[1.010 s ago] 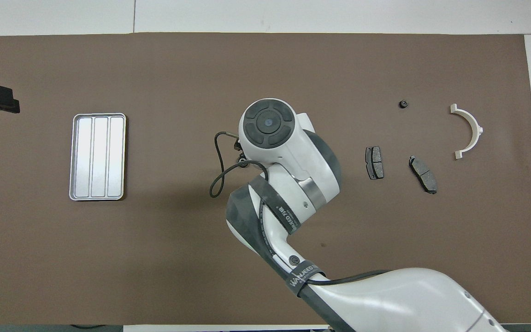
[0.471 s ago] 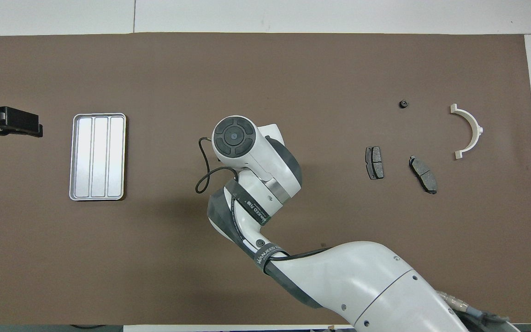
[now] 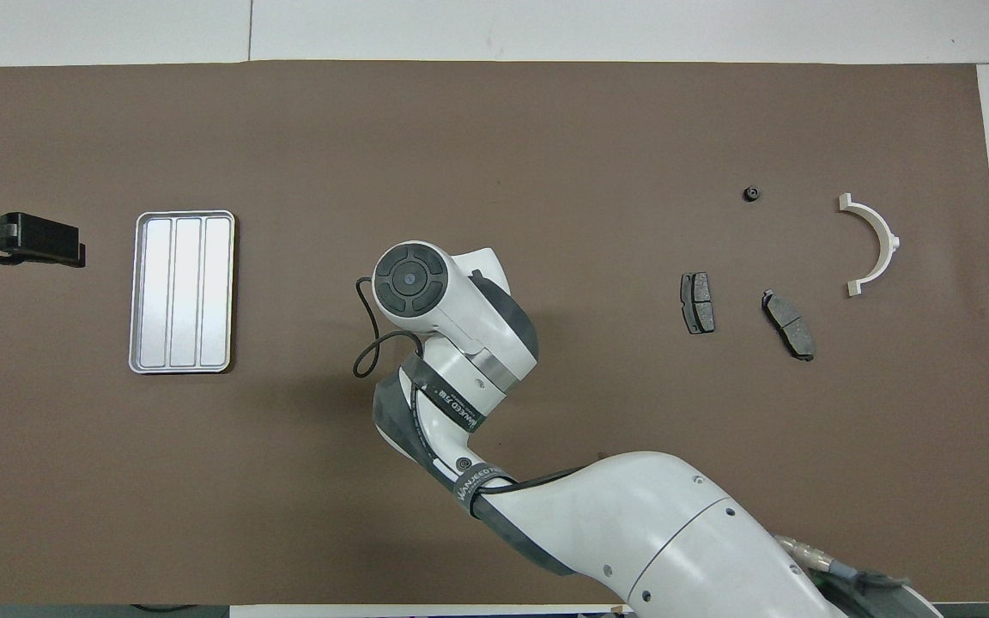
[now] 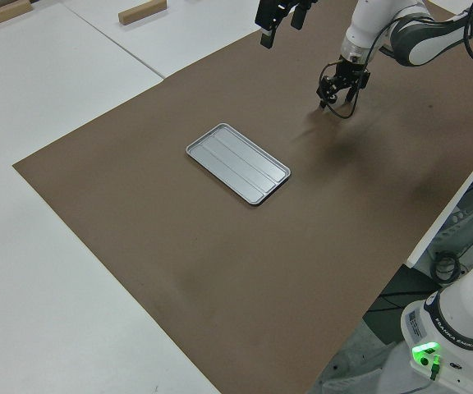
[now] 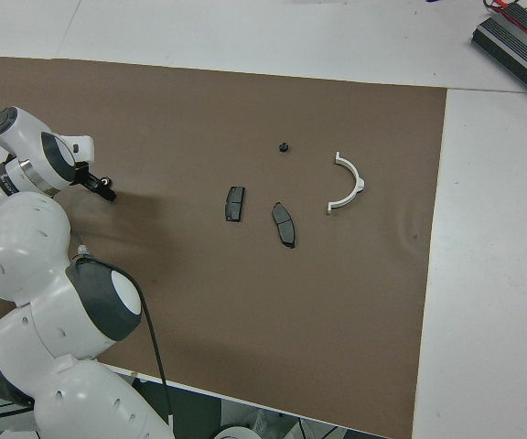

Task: Place bearing gear from tray to pile

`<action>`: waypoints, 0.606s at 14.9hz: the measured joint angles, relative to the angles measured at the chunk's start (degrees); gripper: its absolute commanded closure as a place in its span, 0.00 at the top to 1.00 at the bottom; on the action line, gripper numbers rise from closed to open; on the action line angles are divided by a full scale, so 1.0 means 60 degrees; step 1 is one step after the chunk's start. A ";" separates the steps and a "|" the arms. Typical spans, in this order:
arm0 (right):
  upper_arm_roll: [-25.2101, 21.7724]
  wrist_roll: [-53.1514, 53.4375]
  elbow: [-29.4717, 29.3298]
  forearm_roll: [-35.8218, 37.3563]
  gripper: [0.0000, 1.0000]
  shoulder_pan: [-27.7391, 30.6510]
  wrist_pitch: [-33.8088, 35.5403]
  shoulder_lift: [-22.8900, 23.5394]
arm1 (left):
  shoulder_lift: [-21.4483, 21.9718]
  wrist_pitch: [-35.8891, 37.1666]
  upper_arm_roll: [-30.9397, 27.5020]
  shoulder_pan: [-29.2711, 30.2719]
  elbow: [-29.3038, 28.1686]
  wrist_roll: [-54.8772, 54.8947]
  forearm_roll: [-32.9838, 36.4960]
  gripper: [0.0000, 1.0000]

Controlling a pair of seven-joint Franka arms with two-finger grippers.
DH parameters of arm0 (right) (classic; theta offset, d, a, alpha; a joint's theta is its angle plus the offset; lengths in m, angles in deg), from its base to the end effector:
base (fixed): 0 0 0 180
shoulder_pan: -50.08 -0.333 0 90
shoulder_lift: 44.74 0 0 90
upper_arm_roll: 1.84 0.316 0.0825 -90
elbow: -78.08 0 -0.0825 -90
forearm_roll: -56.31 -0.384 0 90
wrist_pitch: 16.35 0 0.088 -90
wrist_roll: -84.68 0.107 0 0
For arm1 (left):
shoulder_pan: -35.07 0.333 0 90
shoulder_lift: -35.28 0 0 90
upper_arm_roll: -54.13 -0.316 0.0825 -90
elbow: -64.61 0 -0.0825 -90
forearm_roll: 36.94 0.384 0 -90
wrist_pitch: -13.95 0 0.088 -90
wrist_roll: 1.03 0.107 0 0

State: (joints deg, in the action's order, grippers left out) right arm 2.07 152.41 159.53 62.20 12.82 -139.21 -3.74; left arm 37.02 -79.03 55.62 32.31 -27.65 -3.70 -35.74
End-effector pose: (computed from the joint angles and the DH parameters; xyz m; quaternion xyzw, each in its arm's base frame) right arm 0.5562 0.4679 0.2755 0.9773 -0.2109 0.0197 0.0084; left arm 0.5487 -0.0389 0.6273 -0.9996 0.0141 -0.0221 0.0095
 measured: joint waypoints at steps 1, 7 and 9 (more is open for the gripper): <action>-0.0011 0.0000 -0.0022 0.0017 0.97 0.0015 0.0000 0.0000 | 0.0000 0.0088 0.0000 0.0000 0.0002 0.0006 0.0000 1.00; -0.0083 0.0000 -0.0103 0.0041 0.11 0.0138 -0.0193 0.0006 | -0.0001 0.0462 0.0000 0.0000 0.0087 0.0021 0.0000 1.00; -0.0078 0.0000 -0.0142 0.0041 0.00 0.0136 -0.0376 0.0005 | -0.0001 0.0462 0.0005 -0.0001 0.0087 0.0181 0.0000 1.00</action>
State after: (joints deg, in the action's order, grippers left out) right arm 1.60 152.41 158.67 62.45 13.63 -141.46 -3.71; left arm 37.01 -76.25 55.65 32.30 -27.13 -2.61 -35.74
